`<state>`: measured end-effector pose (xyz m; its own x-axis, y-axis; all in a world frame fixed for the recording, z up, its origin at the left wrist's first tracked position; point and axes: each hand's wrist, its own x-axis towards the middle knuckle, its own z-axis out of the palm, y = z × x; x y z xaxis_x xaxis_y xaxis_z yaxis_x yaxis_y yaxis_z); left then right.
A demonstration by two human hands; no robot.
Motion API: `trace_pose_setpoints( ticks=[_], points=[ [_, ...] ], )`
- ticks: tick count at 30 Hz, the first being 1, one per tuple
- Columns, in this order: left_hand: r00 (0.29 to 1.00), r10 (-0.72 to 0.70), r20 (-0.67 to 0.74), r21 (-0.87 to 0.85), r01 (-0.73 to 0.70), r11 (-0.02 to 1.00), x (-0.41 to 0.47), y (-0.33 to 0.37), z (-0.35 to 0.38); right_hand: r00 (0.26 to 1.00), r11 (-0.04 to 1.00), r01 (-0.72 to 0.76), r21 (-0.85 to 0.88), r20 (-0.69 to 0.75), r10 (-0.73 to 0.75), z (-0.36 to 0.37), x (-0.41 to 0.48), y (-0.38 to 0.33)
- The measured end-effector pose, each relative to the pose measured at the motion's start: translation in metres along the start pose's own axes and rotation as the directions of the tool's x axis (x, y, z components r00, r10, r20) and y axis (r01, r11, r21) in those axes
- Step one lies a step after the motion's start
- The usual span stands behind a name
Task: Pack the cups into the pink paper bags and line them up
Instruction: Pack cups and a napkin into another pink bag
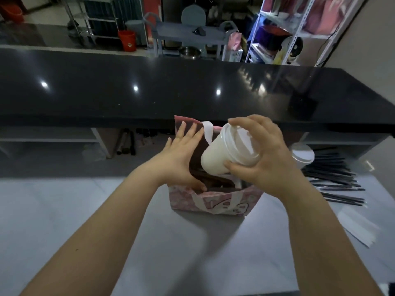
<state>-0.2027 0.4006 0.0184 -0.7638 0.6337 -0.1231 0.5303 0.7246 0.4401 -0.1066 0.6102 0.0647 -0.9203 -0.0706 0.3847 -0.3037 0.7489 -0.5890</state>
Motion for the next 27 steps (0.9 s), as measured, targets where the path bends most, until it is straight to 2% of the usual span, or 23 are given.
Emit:
trace_pose_setpoints(
  ticks=[2, 6, 10, 13, 15, 17, 19, 21, 24, 27],
  points=[
    [1.0, 0.005, 0.002, -0.031, -0.005, 1.0, 0.001, 0.0, -0.003, 0.996, 0.999, -0.012, -0.044, 0.087, 0.016, 0.011, -0.003, -0.004],
    [0.999, 0.008, 0.046, 0.005, -0.009, 1.0, -0.002, -0.002, -0.006, 0.97, 0.97, -0.038, -0.241, 0.224, 0.094, 0.037, -0.005, 0.001],
    [0.995, 0.046, 0.086, 0.0, -0.046, 0.999, -0.015, -0.009, -0.006, 0.87, 0.886, -0.115, -0.45, 0.385, 0.309, 0.047, -0.002, 0.016],
    [0.993, 0.067, 0.097, 0.009, -0.068, 0.998, -0.026, -0.011, -0.003, 0.781, 0.785, -0.19, -0.59, 0.393, 0.485, 0.061, 0.022, 0.018],
    [0.991, 0.085, 0.102, 0.01, -0.086, 0.996, -0.032, -0.012, -0.002, 0.775, 0.756, -0.086, -0.649, 0.434, 0.46, 0.074, 0.042, 0.011],
    [0.99, 0.084, 0.111, 0.024, -0.088, 0.996, -0.036, -0.013, -0.002, 0.784, 0.811, -0.038, -0.584, 0.486, 0.387, 0.089, 0.054, 0.007],
    [0.99, 0.068, 0.124, 0.039, -0.074, 0.997, -0.04, -0.014, -0.001, 0.766, 0.877, -0.126, -0.464, 0.516, 0.383, 0.105, 0.054, 0.008],
    [0.991, 0.061, 0.121, 0.036, -0.066, 0.997, -0.042, -0.016, 0.001, 0.767, 0.897, -0.113, -0.428, 0.536, 0.352, 0.118, 0.047, 0.01],
    [0.994, 0.072, 0.087, 0.001, -0.073, 0.997, -0.047, -0.017, 0.002, 0.814, 0.915, -0.043, -0.4, 0.517, 0.264, 0.131, 0.037, 0.013],
    [0.996, 0.074, 0.056, -0.064, -0.07, 0.995, -0.05, -0.021, 0.0, 0.855, 0.928, -0.052, -0.37, 0.464, 0.232, 0.134, 0.033, 0.017]
  ],
)
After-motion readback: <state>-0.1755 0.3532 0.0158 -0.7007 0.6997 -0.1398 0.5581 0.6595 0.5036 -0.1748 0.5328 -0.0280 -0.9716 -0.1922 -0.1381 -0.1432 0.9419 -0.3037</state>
